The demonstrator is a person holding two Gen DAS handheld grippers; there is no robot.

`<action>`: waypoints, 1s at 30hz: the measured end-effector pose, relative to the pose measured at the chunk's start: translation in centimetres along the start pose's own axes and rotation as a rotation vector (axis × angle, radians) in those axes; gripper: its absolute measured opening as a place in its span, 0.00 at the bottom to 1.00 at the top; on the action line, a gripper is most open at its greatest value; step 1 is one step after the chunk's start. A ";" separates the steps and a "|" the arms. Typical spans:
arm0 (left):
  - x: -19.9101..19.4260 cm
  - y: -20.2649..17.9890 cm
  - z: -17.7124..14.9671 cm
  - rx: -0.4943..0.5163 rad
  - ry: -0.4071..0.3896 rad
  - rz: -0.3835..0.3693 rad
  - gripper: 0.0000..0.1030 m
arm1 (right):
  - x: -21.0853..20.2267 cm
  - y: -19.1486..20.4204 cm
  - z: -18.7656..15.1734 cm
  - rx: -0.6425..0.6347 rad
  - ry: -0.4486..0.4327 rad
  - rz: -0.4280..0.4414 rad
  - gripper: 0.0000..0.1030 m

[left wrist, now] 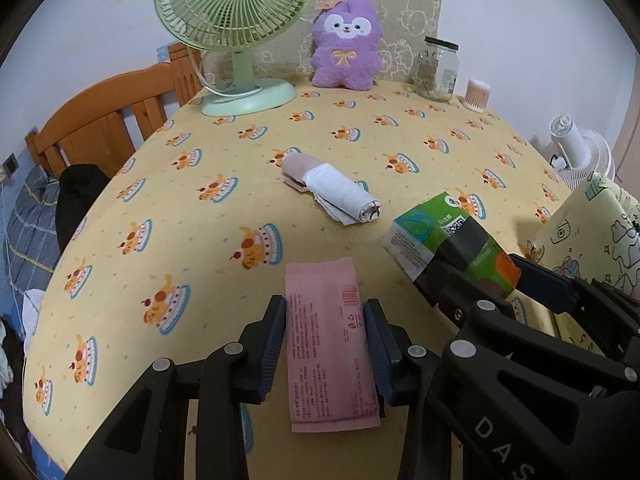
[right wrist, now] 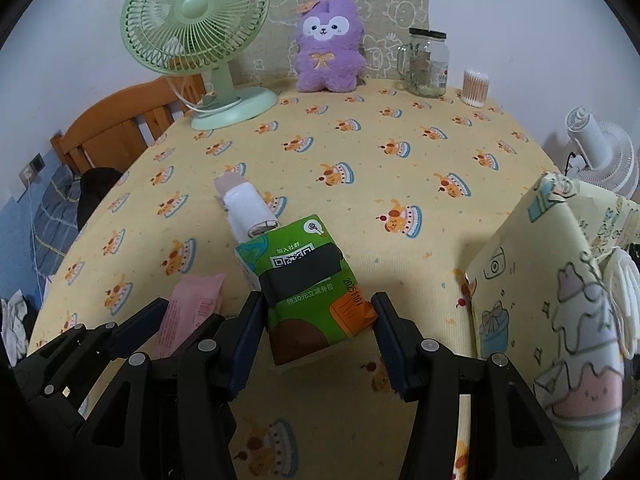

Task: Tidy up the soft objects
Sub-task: 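Lift and carry the tissue pack and pink packet toward the gift-paper box with both tools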

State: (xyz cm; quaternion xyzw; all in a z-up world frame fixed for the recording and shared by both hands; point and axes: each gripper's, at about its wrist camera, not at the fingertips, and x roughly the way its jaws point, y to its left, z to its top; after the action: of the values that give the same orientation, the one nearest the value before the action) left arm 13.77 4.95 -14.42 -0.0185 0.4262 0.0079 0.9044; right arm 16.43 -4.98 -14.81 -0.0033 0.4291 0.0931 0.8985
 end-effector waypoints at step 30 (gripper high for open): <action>-8.5 0.6 1.1 0.001 -0.154 0.033 0.39 | -8.6 2.2 1.2 -0.040 -0.143 0.026 0.56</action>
State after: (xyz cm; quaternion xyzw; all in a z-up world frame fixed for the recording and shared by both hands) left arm 9.18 5.56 -7.22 -0.0104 0.3556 0.0241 0.9343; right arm 11.70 -4.16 -7.32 -0.0088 0.3620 0.1134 0.9252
